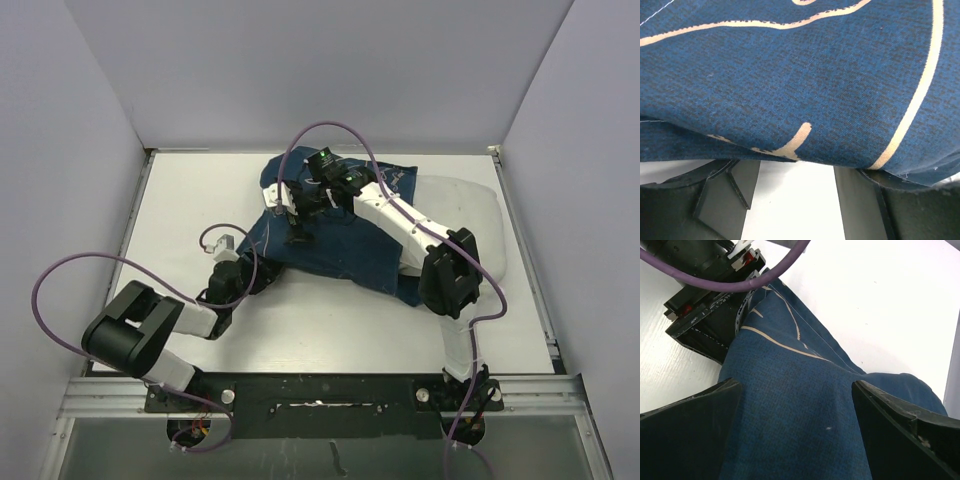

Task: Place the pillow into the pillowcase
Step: Stuff the pillow into the pillowcase.

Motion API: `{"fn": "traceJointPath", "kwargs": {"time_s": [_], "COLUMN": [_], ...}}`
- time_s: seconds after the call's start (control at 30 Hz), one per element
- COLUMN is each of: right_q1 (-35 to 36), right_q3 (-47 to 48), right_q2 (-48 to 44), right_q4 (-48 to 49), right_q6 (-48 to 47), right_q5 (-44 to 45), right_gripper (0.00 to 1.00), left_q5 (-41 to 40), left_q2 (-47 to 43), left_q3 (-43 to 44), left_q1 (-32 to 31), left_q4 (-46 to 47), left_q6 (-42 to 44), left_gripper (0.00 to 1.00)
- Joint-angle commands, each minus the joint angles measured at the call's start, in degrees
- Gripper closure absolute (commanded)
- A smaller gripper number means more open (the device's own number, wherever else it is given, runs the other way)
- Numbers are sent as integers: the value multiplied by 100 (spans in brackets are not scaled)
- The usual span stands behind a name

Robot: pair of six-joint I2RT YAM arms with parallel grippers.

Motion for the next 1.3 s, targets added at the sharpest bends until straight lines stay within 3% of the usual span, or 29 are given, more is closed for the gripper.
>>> {"fn": "traceJointPath", "kwargs": {"time_s": [0.0,0.1,0.4,0.57,0.87,1.13,1.2,1.27], "right_q1": [20,21,1,61,161,162,156,154], "right_q3": [-14,-15,21,-72,-76,216,246,272], "right_q2": [-78,-97,-32,-9,171,448,492,528], "right_q4": [231,197,114,30,130,125,152,195], "right_q6": [60,12,-101,-185,-235,-269,-293,-306], "right_q5": [40,47,38,81,591,760,827,925], "right_gripper": [1,1,1,1,0,0,0,0], "left_q5": [-48,156,625,779,1084,1471,1609,1785], "left_q2": [218,243,394,984,1639,1769,1833,1968], "left_q3": [-25,-240,-214,-100,280,648,804,974], "left_q1": [92,123,206,325,638,765,868,972], "left_q4": [1508,2068,2172,2862,3812,3907,3907,3907], "left_q6": [13,-103,-98,-210,-70,102,109,58], "left_gripper": [43,43,42,50,51,57,63,80]}}
